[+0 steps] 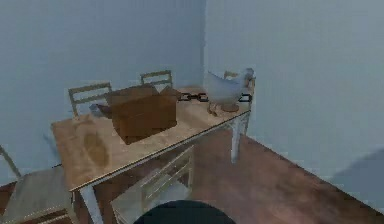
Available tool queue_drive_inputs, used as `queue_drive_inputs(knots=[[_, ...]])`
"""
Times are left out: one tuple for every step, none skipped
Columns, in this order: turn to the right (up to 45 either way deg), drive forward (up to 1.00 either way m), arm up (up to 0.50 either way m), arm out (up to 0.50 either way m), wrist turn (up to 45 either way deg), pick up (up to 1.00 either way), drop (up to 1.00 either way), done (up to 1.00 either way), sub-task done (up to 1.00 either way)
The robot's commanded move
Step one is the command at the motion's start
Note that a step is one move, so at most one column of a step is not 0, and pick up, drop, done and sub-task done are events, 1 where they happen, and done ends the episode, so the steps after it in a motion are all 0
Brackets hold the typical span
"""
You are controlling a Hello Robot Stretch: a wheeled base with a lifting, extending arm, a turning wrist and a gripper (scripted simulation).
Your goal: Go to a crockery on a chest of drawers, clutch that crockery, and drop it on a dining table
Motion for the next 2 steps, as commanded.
queue_drive_inputs(knots=[[-36.0, 0.0, 0.0, 0.0, 0.0, 0.0, 0.0, 0.0, 0.0], [0.0, 0.45, 0.0, 0.0, 0.0, 0.0, 0.0, 0.0, 0.0]])
